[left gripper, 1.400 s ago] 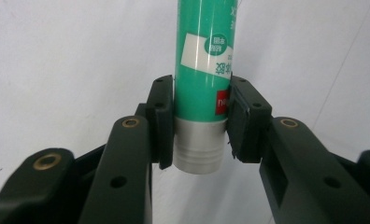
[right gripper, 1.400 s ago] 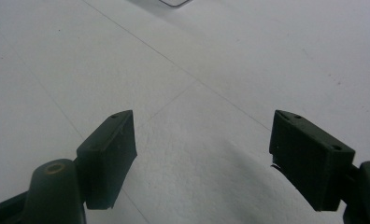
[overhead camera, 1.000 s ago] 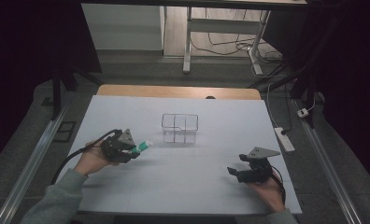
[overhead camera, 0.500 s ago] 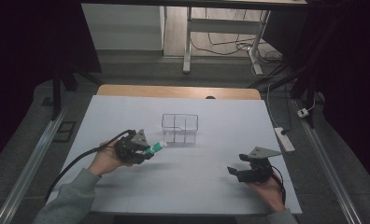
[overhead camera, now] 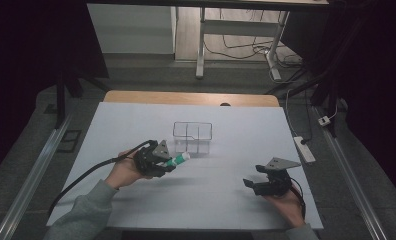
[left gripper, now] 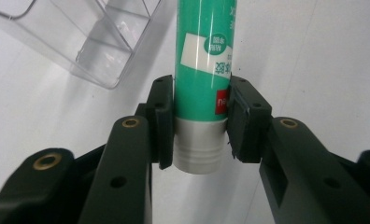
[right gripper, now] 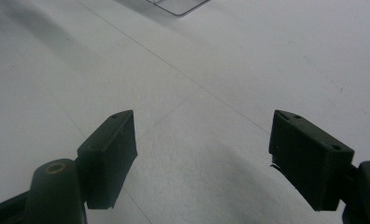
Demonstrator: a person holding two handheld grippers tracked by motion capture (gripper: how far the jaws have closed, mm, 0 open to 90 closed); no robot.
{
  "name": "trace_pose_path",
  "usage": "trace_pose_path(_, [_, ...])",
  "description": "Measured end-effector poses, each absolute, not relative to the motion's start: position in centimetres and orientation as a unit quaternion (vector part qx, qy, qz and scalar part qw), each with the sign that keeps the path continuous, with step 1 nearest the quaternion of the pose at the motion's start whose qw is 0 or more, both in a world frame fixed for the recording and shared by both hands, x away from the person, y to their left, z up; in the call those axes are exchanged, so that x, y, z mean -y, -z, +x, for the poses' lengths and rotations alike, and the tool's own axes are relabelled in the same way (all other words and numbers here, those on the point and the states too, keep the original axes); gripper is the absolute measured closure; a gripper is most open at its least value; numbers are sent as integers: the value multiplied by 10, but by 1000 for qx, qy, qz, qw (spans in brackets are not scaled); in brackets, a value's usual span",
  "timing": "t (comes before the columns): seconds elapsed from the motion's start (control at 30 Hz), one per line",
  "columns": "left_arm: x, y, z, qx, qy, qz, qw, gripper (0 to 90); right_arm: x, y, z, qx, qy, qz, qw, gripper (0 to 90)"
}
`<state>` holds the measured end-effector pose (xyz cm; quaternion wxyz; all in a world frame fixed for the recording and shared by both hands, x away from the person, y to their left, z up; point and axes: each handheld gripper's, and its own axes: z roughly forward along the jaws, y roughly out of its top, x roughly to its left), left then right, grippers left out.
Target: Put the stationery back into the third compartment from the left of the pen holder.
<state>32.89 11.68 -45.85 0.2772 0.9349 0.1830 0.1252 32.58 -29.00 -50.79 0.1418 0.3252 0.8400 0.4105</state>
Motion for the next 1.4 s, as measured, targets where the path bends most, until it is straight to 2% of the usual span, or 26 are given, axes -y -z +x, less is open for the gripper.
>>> trace_pose_path(0.77, [-86,468,333,-179,-108,936,282,640,285,505,324,-842,-416,312,146,234])
trace_pose_path(1.4, [-62,474,342,-172,-94,941,277,640,231,482,312,-856,-439,229,151,242])
